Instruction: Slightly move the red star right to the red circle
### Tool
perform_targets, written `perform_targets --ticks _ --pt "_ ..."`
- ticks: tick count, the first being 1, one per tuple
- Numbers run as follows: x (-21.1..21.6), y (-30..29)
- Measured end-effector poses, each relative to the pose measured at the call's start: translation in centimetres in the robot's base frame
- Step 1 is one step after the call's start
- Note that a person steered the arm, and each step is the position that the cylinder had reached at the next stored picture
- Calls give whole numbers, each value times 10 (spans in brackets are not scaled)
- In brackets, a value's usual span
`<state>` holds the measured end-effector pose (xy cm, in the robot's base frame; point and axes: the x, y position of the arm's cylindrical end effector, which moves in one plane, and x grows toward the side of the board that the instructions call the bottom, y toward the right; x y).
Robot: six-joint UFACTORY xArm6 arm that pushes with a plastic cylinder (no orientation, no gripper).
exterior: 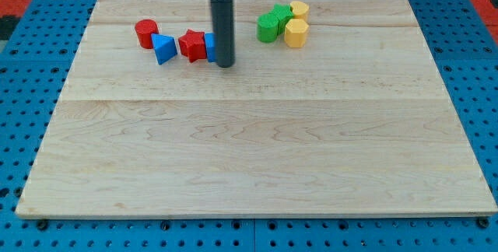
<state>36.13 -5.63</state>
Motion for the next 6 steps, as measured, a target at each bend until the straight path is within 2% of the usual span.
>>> perform_targets --ticks 3,4,5,6 --pt "-15 -73" --pt "25 -21" --pt "-8 33" --pt "-50 62"
